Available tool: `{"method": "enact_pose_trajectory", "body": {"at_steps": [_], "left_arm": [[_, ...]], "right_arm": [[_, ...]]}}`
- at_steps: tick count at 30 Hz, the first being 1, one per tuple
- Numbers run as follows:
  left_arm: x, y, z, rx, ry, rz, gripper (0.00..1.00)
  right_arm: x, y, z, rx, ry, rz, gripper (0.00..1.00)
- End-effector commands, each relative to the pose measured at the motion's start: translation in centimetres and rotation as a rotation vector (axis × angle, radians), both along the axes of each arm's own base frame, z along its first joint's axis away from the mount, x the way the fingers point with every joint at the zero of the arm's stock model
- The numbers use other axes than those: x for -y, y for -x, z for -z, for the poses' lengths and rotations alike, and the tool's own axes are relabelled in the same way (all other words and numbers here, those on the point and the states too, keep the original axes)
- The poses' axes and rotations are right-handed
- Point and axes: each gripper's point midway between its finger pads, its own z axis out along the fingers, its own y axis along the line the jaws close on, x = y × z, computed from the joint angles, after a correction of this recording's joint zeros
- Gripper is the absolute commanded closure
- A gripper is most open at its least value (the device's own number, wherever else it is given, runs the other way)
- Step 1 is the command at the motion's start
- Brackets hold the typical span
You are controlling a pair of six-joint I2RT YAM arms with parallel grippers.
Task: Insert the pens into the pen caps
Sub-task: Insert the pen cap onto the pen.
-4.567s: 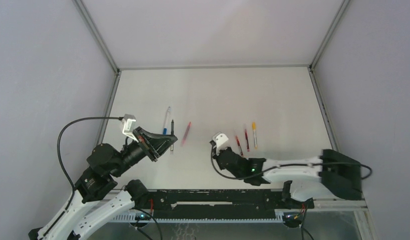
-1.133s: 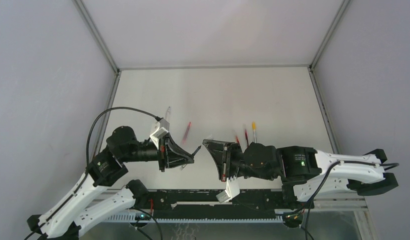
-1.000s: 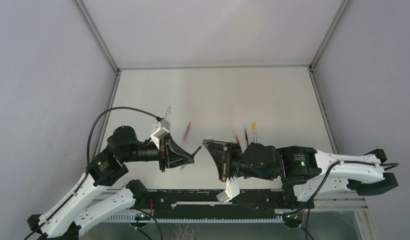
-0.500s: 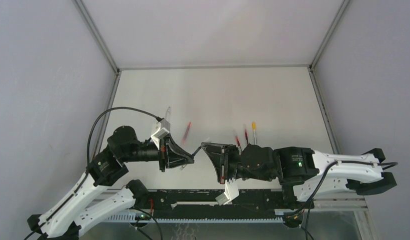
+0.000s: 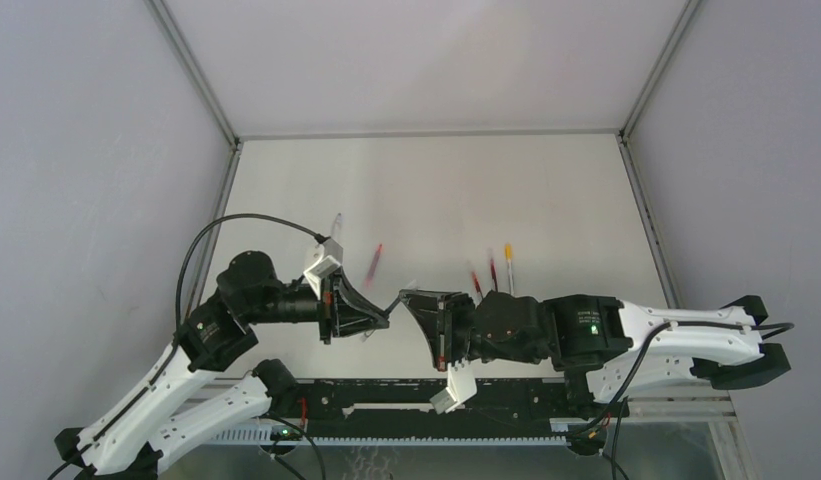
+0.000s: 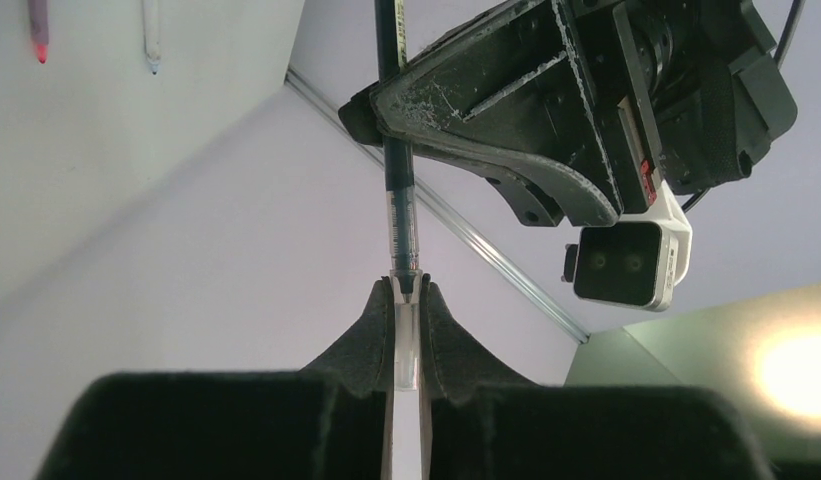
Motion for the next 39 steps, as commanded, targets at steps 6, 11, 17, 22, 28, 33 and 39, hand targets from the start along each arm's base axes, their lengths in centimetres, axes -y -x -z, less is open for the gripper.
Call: {"method": "enact_pose_trajectory", "body": {"at_steps": [6,11,17,22,28,33,39], "left_arm": [[0.0,0.4,-3.0,0.077,0.051,0.041,1.0],[0.1,0.5,-3.1,0.078,0.051,0.047,1.0],[-0.1,0.3,-3.4,0.088,0.062,0.027,1.0],[-0.4,0.0,-3.9,0.104,0.085,-0.016,1.0],[-0.7,-0.8,-4.8,0.126,0.126,-0.08,1.0],[-0.5,-0.9,-5.4,0.135,0.156,-0.08,1.0],[-0.1,-1.0,-5.8,0.133,0.176,-0.066,1.0]], "right_arm": [[-1.3,2.7,0.4,0.157,0.078,-0.173,1.0],[-2.0,3.4,1.8,0.141,0.098,-0.193,1.0],[-2.5,4.1,3.8,0.134,0.147,-0.203,1.0],[-2.6,5.0,4.9,0.097,0.153,-0.219,1.0],[-3.0,7.5,6.4,0.027,0.164,-0.275,1.0],[-3.4,9.9,7.3,-0.028,0.161,-0.343,1.0],[-3.6,13.0,9.8,-0.075,0.227,-0.426,1.0]]}}
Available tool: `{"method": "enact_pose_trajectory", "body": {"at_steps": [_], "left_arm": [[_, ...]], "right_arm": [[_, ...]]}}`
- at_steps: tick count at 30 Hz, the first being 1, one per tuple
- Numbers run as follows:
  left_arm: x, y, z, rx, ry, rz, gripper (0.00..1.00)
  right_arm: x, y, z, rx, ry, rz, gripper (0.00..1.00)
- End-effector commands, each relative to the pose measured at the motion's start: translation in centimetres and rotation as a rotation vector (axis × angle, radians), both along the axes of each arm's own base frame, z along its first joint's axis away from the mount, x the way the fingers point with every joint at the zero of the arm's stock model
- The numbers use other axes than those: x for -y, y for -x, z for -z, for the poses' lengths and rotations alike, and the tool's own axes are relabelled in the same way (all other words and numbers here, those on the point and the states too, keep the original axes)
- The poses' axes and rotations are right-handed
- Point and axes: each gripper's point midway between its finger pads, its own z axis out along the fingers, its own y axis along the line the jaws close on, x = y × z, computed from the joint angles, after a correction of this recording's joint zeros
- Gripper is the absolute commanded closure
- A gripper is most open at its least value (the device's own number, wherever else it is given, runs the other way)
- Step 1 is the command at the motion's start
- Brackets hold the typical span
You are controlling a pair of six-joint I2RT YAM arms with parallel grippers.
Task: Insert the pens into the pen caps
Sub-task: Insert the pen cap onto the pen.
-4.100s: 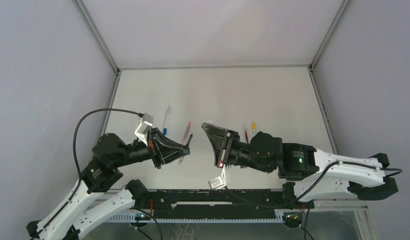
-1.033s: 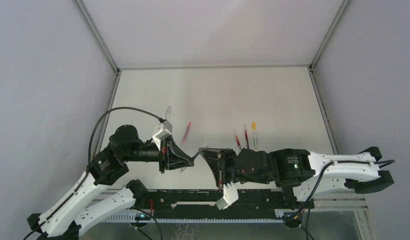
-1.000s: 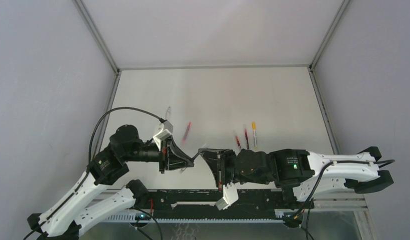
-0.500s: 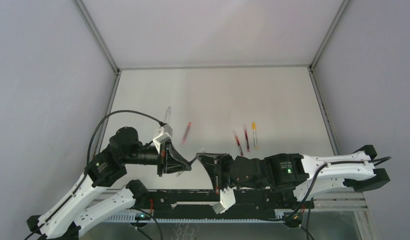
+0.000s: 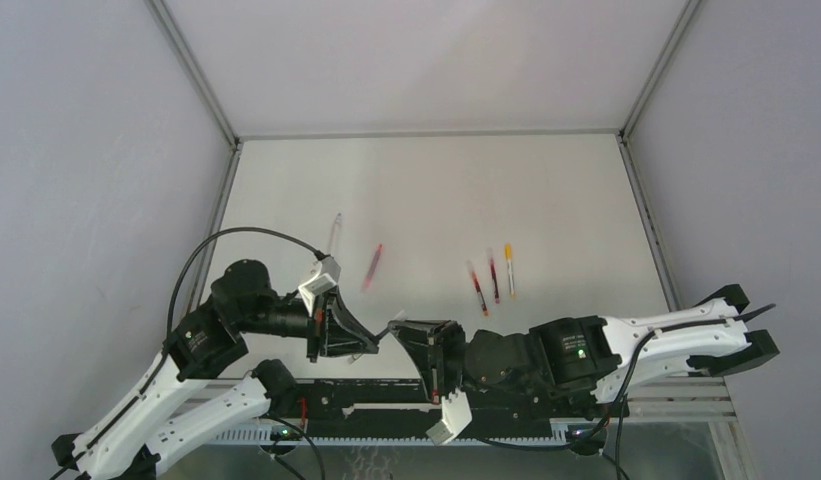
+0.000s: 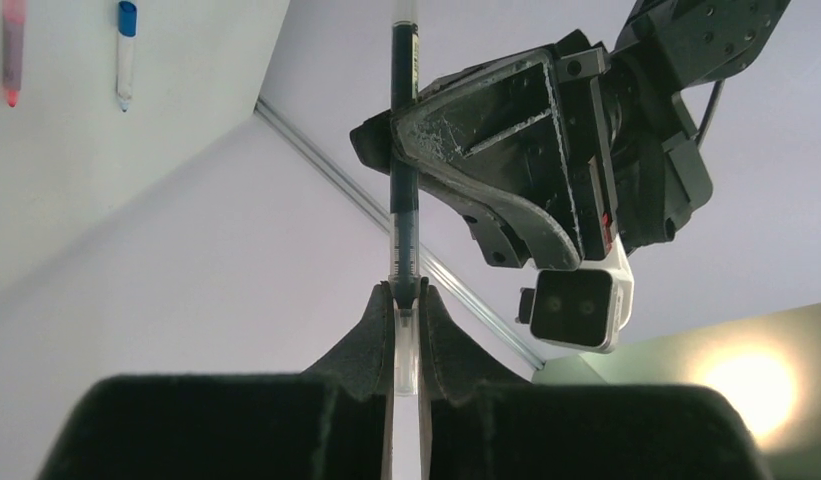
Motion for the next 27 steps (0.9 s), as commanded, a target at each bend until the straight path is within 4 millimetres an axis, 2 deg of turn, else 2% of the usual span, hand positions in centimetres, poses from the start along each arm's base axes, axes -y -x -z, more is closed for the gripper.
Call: {"method": "enact_pose_trajectory", "body": {"at_steps": [1,4,10,15,25,27], "left_arm": [[1.4,-4.0,-6.6,0.186,0.219,-0.154,1.0],[1.5,-3.8,-6.5,0.178,0.222,-0.138,1.0],[1.4,-3.8,-6.1,0.165,0.221,-0.148,1.0],[1.5,-3.9,-6.9,0.159,0.257,-0.156,1.0],[1.3,-3.8,-6.3,0.161,0.242,-0.156,1.0],[1.3,-3.8,-6.2,0.16,0.241,-0.156,1.0]], "right_arm": [[-1.6,9.0,7.8,-0.115,0.226,-0.346,1.0],[-1.7,9.0,8.4,-0.093,0.245,-0.344,1.0],[-2.3,7.9,7.4,-0.059,0.205,-0.314,1.0],[-2.8,7.1,8.5,-0.028,0.234,-0.252,0.99],[-2.8,6.4,7.3,-0.023,0.19,-0.227,0.84],[-2.9,6.3,7.0,-0.018,0.181,-0.217,0.76]]}}
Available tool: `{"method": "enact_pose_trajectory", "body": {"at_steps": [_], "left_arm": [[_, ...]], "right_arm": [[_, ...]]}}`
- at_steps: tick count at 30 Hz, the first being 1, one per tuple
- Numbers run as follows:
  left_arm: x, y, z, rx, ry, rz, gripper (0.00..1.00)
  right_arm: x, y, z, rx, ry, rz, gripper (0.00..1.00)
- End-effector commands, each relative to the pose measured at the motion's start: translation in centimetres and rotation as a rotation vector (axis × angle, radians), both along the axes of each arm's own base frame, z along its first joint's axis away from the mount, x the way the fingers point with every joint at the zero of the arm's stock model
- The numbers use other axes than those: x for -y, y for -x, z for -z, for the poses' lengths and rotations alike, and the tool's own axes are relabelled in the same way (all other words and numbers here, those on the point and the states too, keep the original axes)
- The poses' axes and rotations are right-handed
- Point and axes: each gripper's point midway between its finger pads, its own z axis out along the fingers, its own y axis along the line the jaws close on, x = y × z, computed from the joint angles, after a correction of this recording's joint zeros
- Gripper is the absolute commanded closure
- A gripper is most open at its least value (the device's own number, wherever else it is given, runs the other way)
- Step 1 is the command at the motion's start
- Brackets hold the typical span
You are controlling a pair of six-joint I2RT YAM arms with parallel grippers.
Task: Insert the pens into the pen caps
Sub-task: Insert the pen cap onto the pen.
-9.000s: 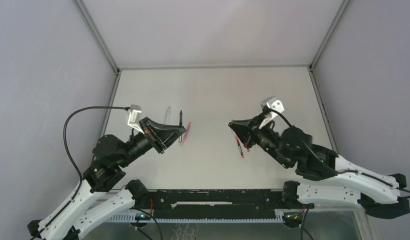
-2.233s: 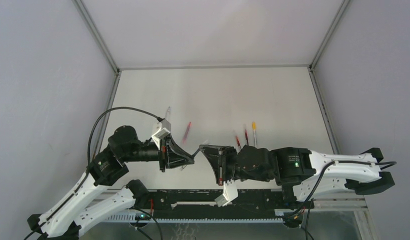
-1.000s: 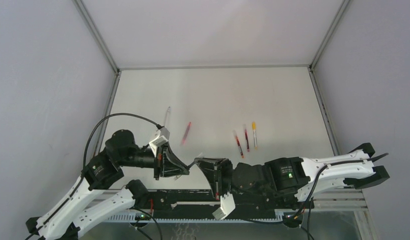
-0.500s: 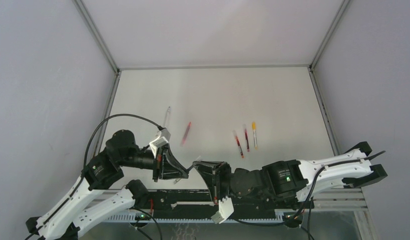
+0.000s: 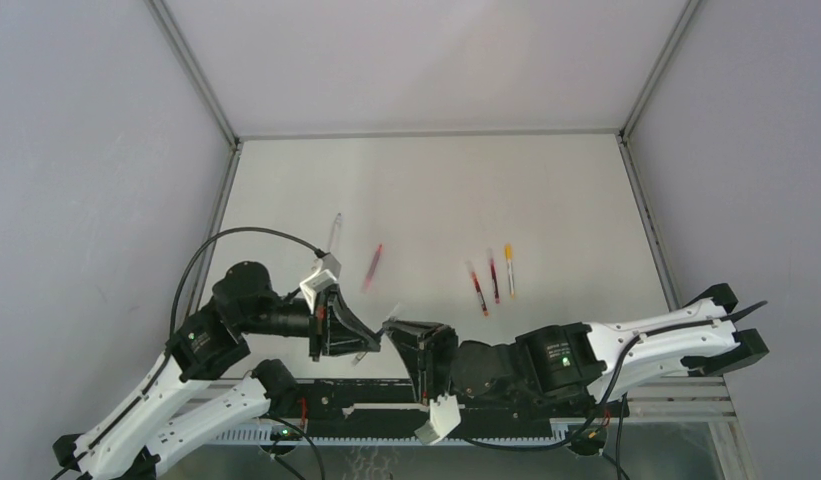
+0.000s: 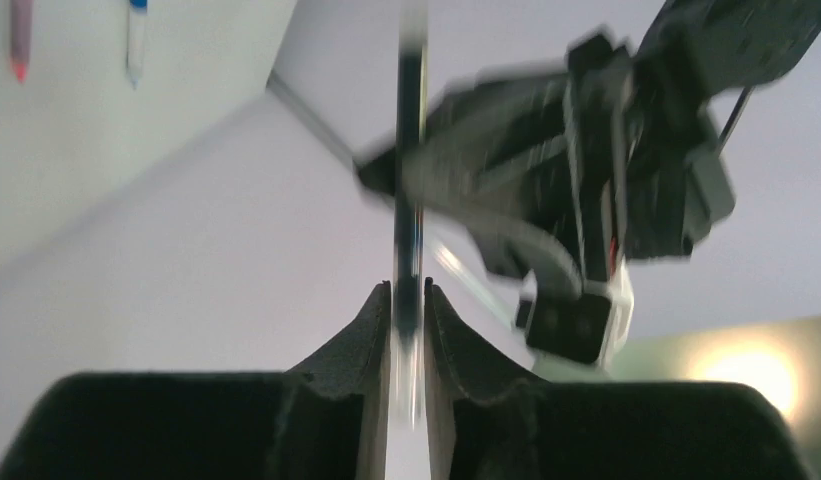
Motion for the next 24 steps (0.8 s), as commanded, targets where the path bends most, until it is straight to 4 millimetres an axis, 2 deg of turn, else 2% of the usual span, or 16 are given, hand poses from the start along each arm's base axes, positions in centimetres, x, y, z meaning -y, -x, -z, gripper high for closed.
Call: {"method": "enact_pose_trajectory", "body": {"at_steps": [1,10,14,17,20,24], "left_arm": [[1.3,-4.0,-6.9,0.225,0.242,-0.153,1.0],[1.2,-4.1,-6.4,0.22,0.23,-0.159,1.0],[0.9,-4.5,-6.6,0.231,0.234,-0.193,1.0],[0.0,-5.8,-7.1,0.26,0.247,-0.301,1.0],[-1.4,-7.1,-8.1,0.295,0.279,-0.426,1.0],[-2.3,-7.7,-9.2,0.331,0.318,-0.496,1.0]], "right_arm": [[-2.1,6.5,6.3,-0.081,0.172,-0.275,0.73],[-2.1,5.1,4.4,-0.066,0.099,-0.209,0.71],[-1.8,4.8,2.8,-0.173,0.003,-0.158,0.71],[-1.5,5.5,0.7,-0.43,-0.145,-0.116,0.7],[-0.9,6.1,-1.6,-0.825,-0.32,-0.038,0.7],[0.2,3.3,-4.9,-1.395,-0.686,0.141,0.69]]}}
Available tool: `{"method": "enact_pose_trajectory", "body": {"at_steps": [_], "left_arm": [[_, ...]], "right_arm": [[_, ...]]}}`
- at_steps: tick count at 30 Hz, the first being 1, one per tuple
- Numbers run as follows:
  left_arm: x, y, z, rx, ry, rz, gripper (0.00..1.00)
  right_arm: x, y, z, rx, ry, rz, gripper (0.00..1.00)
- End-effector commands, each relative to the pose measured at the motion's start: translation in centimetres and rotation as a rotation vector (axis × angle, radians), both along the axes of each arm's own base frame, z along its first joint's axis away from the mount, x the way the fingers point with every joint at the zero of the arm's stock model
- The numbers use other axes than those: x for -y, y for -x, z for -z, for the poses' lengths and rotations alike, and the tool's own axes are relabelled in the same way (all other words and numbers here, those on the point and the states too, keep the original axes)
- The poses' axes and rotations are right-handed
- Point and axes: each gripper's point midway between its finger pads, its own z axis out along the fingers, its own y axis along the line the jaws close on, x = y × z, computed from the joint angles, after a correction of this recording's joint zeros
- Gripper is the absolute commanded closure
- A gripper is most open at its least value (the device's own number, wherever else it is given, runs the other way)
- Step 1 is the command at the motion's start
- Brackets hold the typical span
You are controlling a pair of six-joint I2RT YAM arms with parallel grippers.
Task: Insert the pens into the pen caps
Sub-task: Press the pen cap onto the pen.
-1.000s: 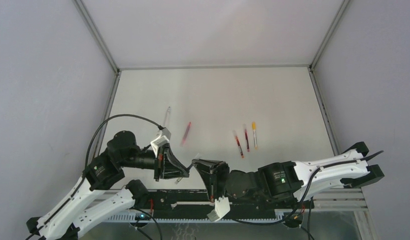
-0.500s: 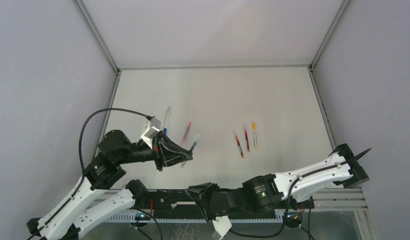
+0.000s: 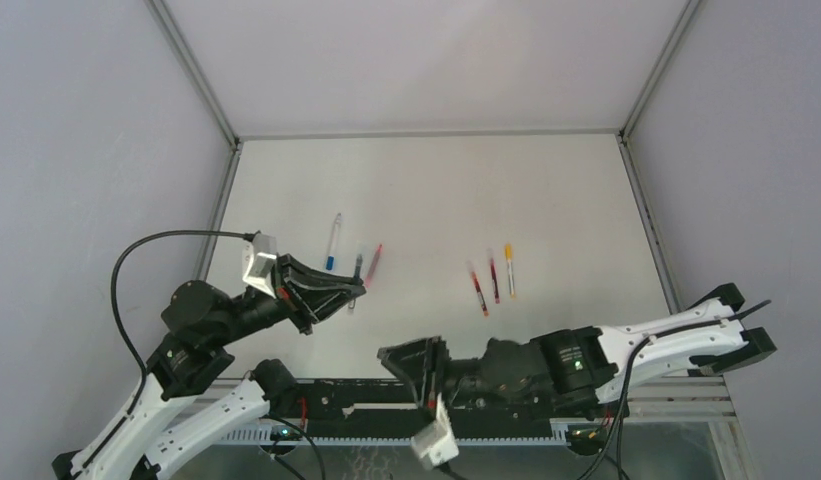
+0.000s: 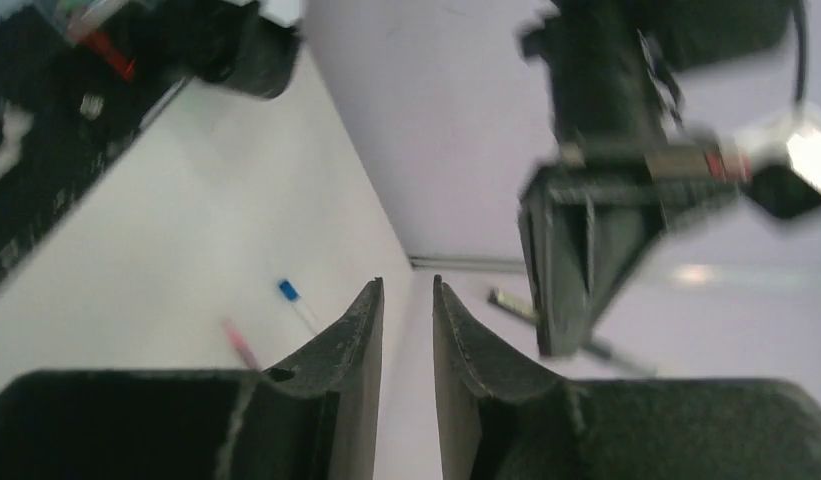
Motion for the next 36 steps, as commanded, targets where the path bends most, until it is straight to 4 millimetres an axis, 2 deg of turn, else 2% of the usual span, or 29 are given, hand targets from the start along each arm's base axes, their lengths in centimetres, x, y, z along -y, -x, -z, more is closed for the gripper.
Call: {"method": "enact_pose_trajectory", "body": {"at_steps": [1,3,5,7,9,12,14,16,19,23,27,36], "left_arm": [[-1.2,-2.0,-1.9,0.058,0.069,-0.138,1.0],[-1.3,-2.2,-2.2,0.066,0.082,-0.151,1.0],[-1.3,-2.3,-2.5,0.074,0.092,-0.153,1.0],[-1.2,-2.3,-2.6,0.08,0.098,-0.152,1.0],[-1.2,-2.2,-2.8,0.084,0.101,-0.148,1.0],[-1.1,-2.1,-2.9,0.086,0.099,-0.136,1.0],[-0.9,-2.0,-2.8,0.084,0.096,-0.122,1.0],[-0.7,-1.8,-2.7,0.084,0.092,-0.107,1.0],[-0.5,-1.8,-2.5,0.08,0.085,-0.096,1.0],[-0.2,-1.7,-2.5,0.079,0.079,-0.081,1.0],[-0.1,-1.4,-2.7,0.083,0.079,-0.064,1.0],[-0.1,-0.9,-3.0,0.086,0.086,-0.045,1.0]], "right_arm": [[1.3,-2.2,-7.0,-0.823,-0.465,0.209,0.69],[2.3,-3.5,-9.2,-1.027,-0.607,0.238,0.67],[3.6,-6.1,-11.8,-1.239,-0.799,0.311,0.67],[4.9,-8.6,-13.1,-1.517,-0.95,0.392,0.62],[5.0,-9.8,-13.8,-1.684,-0.946,0.403,0.62],[4.9,-10.7,-15.7,-1.815,-0.955,0.365,0.61],[4.7,-11.5,-17.2,-1.877,-0.962,0.361,0.58],[3.4,-12.0,-16.9,-1.924,-0.896,0.418,0.54],[1.8,-11.5,-17.6,-1.955,-0.815,0.401,0.45],[0.0,-11.7,-17.4,-1.969,-0.761,0.464,0.39],[-0.8,-12.6,-16.8,-1.955,-0.766,0.523,0.38],[-1.9,-12.4,-15.9,-1.958,-0.722,0.526,0.43]]}}
